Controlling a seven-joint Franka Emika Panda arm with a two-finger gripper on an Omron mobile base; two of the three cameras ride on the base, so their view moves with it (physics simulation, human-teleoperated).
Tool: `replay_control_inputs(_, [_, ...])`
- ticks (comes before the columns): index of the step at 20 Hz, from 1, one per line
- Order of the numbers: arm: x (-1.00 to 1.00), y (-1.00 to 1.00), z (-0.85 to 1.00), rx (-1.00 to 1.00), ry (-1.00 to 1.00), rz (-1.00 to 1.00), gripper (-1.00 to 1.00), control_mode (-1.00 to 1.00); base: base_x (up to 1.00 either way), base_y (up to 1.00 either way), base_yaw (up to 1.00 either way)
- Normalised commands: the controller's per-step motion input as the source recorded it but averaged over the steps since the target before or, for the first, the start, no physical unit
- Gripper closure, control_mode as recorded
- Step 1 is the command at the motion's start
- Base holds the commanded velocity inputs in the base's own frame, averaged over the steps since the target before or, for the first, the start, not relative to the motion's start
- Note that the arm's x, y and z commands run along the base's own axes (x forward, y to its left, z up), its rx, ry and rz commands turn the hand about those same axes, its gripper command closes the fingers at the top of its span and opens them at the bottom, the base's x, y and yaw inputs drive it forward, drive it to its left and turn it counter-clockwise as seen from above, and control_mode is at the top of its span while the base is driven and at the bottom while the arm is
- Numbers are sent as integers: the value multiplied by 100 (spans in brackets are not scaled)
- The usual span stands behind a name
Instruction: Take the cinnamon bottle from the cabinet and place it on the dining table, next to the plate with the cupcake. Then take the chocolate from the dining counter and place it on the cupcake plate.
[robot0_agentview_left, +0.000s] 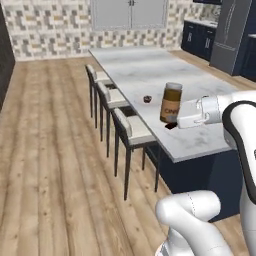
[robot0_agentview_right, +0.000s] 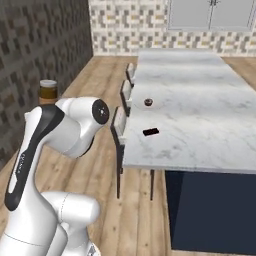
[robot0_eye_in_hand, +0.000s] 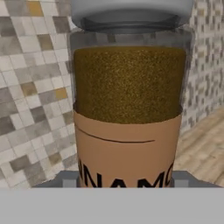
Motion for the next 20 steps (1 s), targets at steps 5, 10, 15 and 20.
replay_control_inputs(5, [0, 0, 0, 0, 0, 0, 100, 100, 42, 60, -33])
replay_control_inputs(10, [0, 0, 0, 0, 0, 0, 100, 100, 37, 56, -39])
replay_control_inputs(15, [0, 0, 0, 0, 0, 0, 100, 100, 27, 59, -39])
replay_control_inputs(20, [0, 0, 0, 0, 0, 0, 100, 100, 18, 60, -41])
